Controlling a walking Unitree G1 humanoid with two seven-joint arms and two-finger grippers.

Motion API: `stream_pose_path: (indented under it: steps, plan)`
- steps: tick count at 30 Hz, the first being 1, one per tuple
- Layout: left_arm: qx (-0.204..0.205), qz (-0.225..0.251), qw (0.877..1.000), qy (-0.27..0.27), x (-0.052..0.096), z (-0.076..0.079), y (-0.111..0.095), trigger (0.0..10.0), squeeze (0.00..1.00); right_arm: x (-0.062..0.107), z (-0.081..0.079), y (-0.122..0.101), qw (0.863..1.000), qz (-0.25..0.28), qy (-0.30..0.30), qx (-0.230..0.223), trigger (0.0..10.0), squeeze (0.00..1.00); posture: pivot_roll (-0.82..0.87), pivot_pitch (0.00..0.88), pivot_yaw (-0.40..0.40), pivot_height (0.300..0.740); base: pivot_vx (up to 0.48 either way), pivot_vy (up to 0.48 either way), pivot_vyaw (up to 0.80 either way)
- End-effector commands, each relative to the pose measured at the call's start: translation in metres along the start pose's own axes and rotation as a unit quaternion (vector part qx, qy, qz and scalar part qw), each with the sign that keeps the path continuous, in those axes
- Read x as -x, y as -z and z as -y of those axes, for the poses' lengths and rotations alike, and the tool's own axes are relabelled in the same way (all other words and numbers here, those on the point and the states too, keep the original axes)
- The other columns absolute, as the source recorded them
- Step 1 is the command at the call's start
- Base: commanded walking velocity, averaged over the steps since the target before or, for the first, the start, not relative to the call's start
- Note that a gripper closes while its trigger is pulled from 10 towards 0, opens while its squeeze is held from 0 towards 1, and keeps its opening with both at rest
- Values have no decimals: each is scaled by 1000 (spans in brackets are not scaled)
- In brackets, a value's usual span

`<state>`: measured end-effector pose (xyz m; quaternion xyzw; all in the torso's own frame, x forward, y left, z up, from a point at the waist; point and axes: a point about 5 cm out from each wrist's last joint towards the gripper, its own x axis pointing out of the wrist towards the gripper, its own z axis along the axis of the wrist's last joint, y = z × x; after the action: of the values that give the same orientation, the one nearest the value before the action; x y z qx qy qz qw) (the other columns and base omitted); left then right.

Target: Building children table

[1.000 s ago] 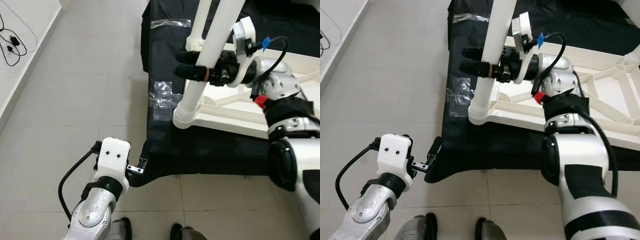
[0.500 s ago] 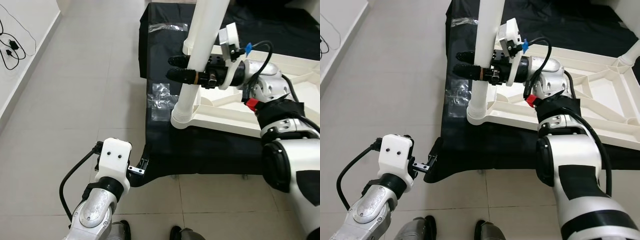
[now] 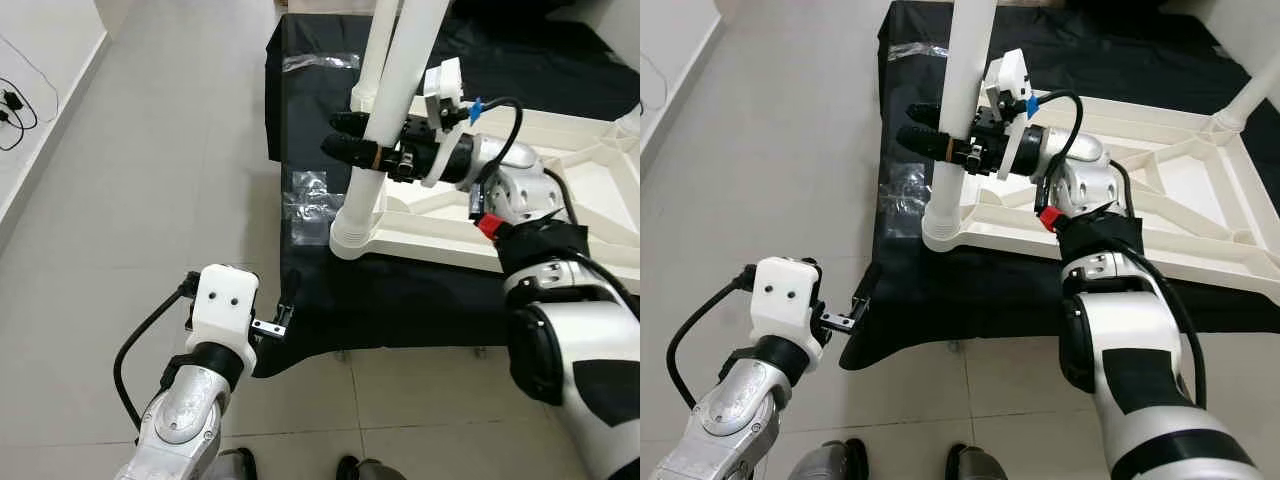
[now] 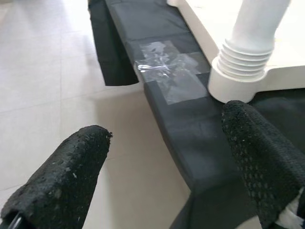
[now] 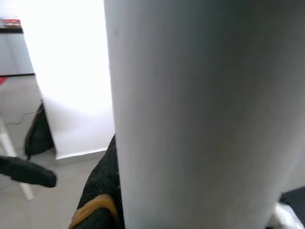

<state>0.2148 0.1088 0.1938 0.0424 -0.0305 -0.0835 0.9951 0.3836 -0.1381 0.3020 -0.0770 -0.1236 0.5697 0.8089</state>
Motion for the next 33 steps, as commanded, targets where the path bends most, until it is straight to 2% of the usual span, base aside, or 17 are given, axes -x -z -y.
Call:
stream_pose_path:
  steps: [1, 10, 16, 17, 19, 20, 22, 23, 24, 25, 26, 27, 29, 30, 31, 32, 33]
  plan:
    - [-7, -8, 1000, 0, 1, -2, 4, 10000, 0, 6, -10, 48, 995, -62, 25, -69, 10000, 0, 130, 264, -62, 740, 0, 0, 0]
    - [-15, -1, 1000, -4, -3, -7, 1, 10000, 0, 1, -15, 58, 987, -62, 122, -85, 10000, 0, 125, 265, -63, 740, 0, 0, 0]
    - [-18, 1, 1000, -5, -5, -9, 0, 10000, 0, -4, -11, 63, 964, -81, 235, -95, 10000, 0, 123, 263, -61, 740, 0, 0, 0]
    - [-18, 1, 1000, -5, -5, -9, 0, 10000, 0, -4, -11, 63, 964, -81, 235, -95, 10000, 0, 123, 263, -61, 740, 0, 0, 0]
    - [-21, 2, 1000, -4, -5, -10, 0, 10000, 0, -5, -7, 66, 942, -92, 306, -99, 10000, 0, 121, 265, -65, 740, 0, 0, 0]
    - [-21, 2, 1000, -4, -5, -10, 0, 10000, 0, -5, -7, 66, 942, -92, 306, -99, 10000, 0, 121, 265, -65, 740, 0, 0, 0]
    - [-22, 2, 1000, -5, -6, -11, 0, 10000, 0, -6, -6, 69, 918, -100, 369, -104, 10000, 0, 121, 264, -62, 740, 0, 0, 0]
    - [-22, 2, 1000, -5, -6, -11, 0, 10000, 0, -6, -6, 69, 918, -100, 369, -104, 10000, 0, 121, 264, -62, 740, 0, 0, 0]
    - [-23, 3, 1000, -5, -6, -11, 0, 10000, 0, -5, -8, 71, 899, -106, 412, -105, 10000, 0, 123, 264, -63, 740, 0, 0, 0]
    - [-23, 3, 1000, -5, -6, -11, 0, 10000, 0, -5, -8, 71, 899, -106, 412, -105, 10000, 0, 123, 264, -63, 740, 0, 0, 0]
    - [-23, 3, 1000, -6, -7, -12, 0, 10000, 0, -4, -10, 72, 878, -116, 455, -95, 10000, 0, 121, 264, -62, 740, 0, 0, 0]
    - [-23, 3, 1000, -6, -7, -12, 0, 10000, 0, -4, -10, 72, 878, -116, 455, -95, 10000, 0, 121, 264, -62, 740, 0, 0, 0]
    - [-25, 3, 1000, -7, -7, -13, 0, 10000, 0, -2, -17, 75, 839, -132, 522, -82, 10000, 0, 123, 266, -59, 740, 0, 0, 0]
    - [-25, 3, 1000, -7, -7, -14, 0, 10000, 0, -2, -20, 77, 828, -137, 538, -84, 10000, 0, 123, 266, -59, 740, 0, 0, 0]
    - [-25, 3, 1000, -7, -7, -14, 0, 10000, 0, -2, -20, 77, 828, -137, 538, -84, 10000, 0, 123, 266, -59, 740, 0, 0, 0]
    - [-26, 4, 1000, -8, -8, -14, 0, 10000, 0, -3, -24, 79, 805, -136, 570, -88, 10000, 0, 123, 266, -59, 740, 0, 0, 0]
    - [-27, 4, 1000, -8, -8, -14, 0, 10000, 0, -2, -28, 80, 773, -135, 614, -81, 10000, 0, 127, 257, -63, 740, 0, 0, 0]
